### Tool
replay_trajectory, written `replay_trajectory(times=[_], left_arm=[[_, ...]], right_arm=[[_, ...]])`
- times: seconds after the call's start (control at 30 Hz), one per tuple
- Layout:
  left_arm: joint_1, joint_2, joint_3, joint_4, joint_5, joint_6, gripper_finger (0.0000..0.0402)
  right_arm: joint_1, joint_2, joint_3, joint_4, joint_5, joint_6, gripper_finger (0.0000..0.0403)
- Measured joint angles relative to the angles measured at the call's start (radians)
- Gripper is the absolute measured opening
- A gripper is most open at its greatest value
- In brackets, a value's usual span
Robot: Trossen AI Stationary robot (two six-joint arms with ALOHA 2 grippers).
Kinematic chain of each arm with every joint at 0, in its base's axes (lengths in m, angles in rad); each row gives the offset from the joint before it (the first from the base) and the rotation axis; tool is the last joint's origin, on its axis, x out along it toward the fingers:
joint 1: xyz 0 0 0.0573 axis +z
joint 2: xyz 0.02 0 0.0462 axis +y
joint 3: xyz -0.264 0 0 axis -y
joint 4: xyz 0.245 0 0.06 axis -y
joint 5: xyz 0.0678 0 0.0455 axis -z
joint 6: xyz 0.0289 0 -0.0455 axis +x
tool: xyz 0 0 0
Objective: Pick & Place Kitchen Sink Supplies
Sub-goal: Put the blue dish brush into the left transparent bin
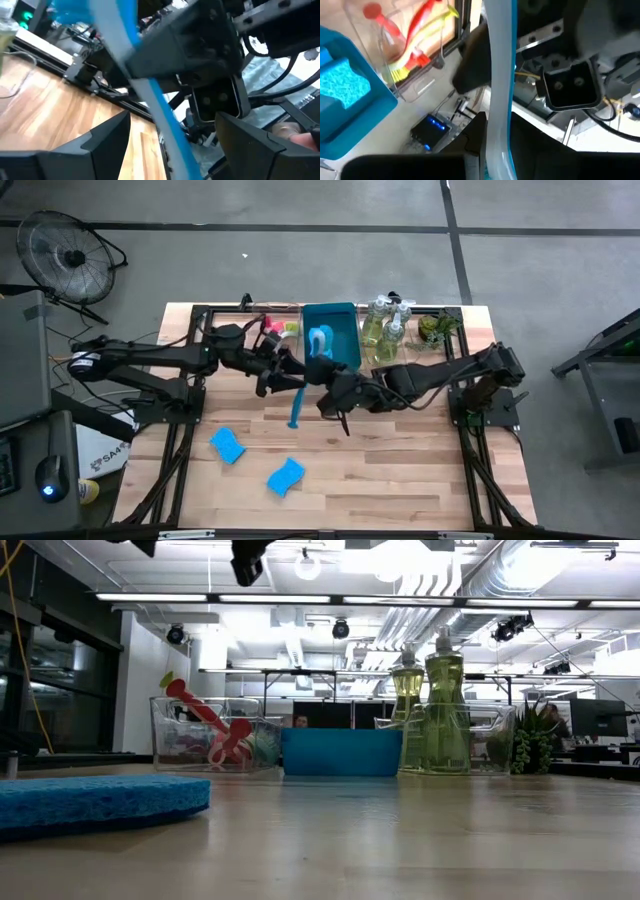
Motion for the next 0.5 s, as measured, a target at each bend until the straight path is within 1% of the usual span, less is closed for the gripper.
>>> replay_trajectory(times=[0.17, 0.27, 0.37, 0.5], left_arm=[[0.0, 0.041, 0.043, 0.001, 0.035, 0.008, 0.0287], [0.0, 0.049, 0.054, 0.001, 0.037, 0.008, 0.0283], [0.0, 0.049, 0.055, -0.001, 0.038, 0.008, 0.0266], [0.0, 0.049, 0.055, 0.0, 0.042, 0.008, 0.0228]], right_arm=[[-0.009, 0.0, 0.0, 0.013, -0.01, 0.002, 0.0051], [-0.008, 0.0, 0.0, 0.016, 0.004, 0.004, 0.0051], [-0.009, 0.0, 0.0, 0.017, 0.032, 0.006, 0.0051], [-0.009, 0.0, 0.0, 0.016, 0.039, 0.008, 0.0051]])
